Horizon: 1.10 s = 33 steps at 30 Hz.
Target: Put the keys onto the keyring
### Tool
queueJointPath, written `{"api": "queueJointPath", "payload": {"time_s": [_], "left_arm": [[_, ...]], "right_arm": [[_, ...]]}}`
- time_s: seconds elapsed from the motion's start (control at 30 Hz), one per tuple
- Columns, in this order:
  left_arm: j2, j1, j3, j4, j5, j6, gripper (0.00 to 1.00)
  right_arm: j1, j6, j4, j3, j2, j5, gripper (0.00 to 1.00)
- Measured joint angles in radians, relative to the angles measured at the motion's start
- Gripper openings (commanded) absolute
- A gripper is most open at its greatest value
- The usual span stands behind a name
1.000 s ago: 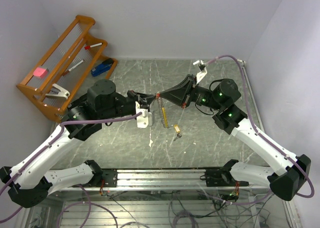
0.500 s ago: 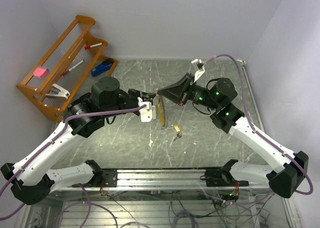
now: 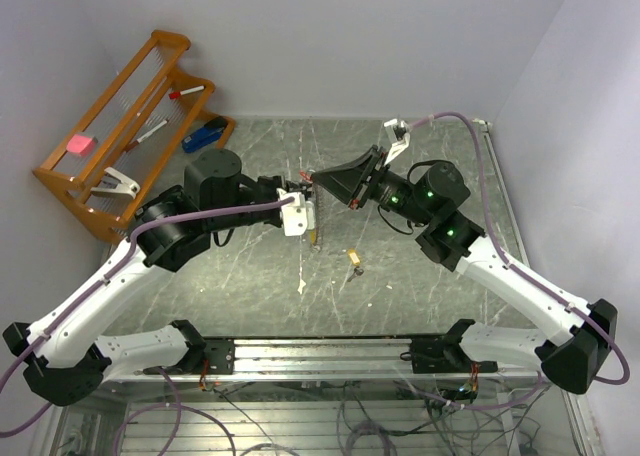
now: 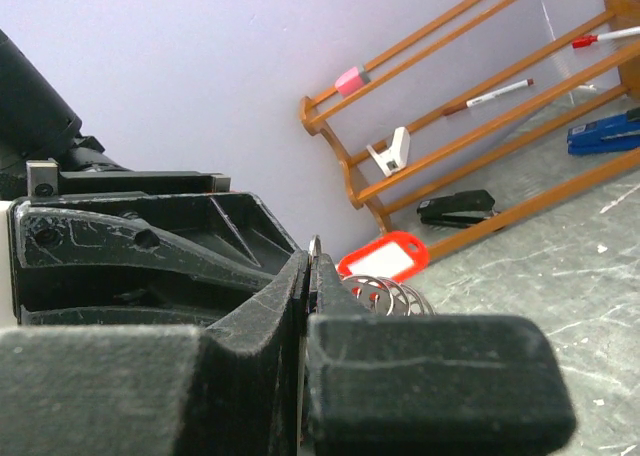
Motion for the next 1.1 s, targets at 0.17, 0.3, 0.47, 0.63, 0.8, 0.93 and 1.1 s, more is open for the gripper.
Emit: {"api": "queueJointPath", "payload": {"time_s": [0.17,0.3,0.47,0.63,0.8,0.93,1.1], "left_arm": [[0.003,-0.003,0.017,-0.019,0.017,-0.021,0.41],[0.001,-0.003,0.019,-0.021,0.008,-0.039,0.40],[-0.029,-0.004,0.022,-0.010,-0.016,-0.072,0.42],[-0.112,-0.004,0.022,0.106,-0.096,-0.155,0.40],[-0.115,0.001,0.072,0.136,-0.130,-0.253,0.32],[-0.034,0.010,0.158,0.053,-0.079,-0.311,0.28],[0.076,0.026,0.208,-0.067,-0.012,-0.365,0.24]], "right_arm": [[0.005,-0.003,0.014,0.000,0.000,0.018,0.00],[0.006,-0.009,0.016,0.000,0.000,0.018,0.00],[0.005,-0.027,0.014,0.000,0.000,0.010,0.00],[-0.012,-0.027,0.015,-0.001,-0.002,-0.038,0.00],[-0.040,-0.020,0.044,-0.005,-0.002,-0.097,0.00],[-0.045,-0.016,0.070,-0.006,-0.002,-0.138,0.00],[-0.045,-0.024,0.089,-0.007,-0.002,-0.177,0.00]]}}
